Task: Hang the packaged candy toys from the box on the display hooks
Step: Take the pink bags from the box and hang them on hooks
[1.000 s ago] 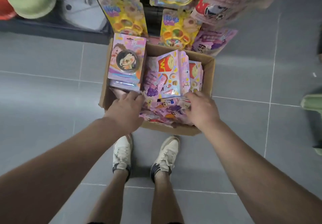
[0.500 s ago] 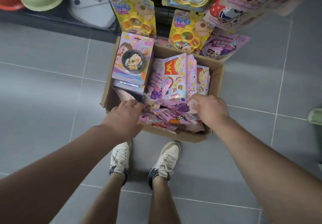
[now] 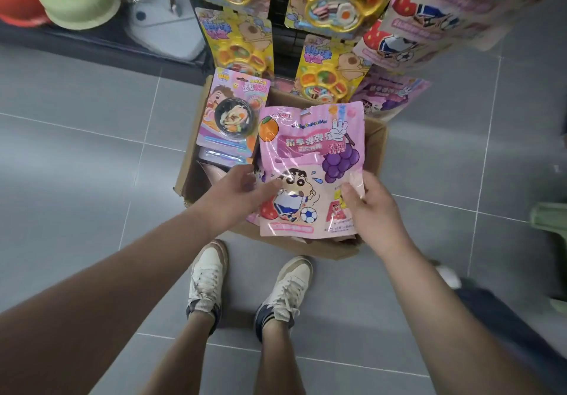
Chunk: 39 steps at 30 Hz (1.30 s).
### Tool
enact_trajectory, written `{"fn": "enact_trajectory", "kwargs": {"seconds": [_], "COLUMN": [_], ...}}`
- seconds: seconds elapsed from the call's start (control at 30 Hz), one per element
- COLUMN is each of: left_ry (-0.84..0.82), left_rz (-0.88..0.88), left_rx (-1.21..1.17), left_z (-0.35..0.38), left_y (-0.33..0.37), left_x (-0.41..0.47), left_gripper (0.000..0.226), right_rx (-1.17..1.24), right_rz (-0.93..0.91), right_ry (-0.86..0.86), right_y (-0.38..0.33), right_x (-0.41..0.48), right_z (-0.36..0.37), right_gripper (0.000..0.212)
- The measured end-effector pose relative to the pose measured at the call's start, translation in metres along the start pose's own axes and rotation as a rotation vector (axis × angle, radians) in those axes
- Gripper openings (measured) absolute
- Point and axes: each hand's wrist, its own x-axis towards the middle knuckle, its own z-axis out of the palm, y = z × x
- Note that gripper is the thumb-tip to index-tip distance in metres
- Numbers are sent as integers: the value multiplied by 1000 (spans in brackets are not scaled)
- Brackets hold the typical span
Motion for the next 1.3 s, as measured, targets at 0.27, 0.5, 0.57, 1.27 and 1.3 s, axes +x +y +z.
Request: {"fn": "enact_trajectory", "kwargs": {"seconds": [0.27, 0.5, 0.57, 1.27, 1.3], "left_ry": [-78, 122, 161, -3, -5], "left_rz": [-63, -72, -101, -74, -64], "left_rx": [-463, -470, -425, -386, -386], "left_z": [-4, -38, -49, -72, -73], "left_y": [-28, -59, -72, -111, -112], "left_x": [-1, 0, 4, 13, 15], "left_gripper": [49, 56, 47, 81, 86], "right_rx": [162, 92, -146, -1065, -1031], "right_rz": [21, 140, 110, -100, -94], "right_ry": [-167, -118, -60, -187, -182], "right_y": [-9, 3, 16, 59, 57], "right_x": [-24, -12, -7, 44, 44], "right_z": [33, 24, 17, 47, 45], "right_gripper": [20, 10, 22, 38, 38]}}
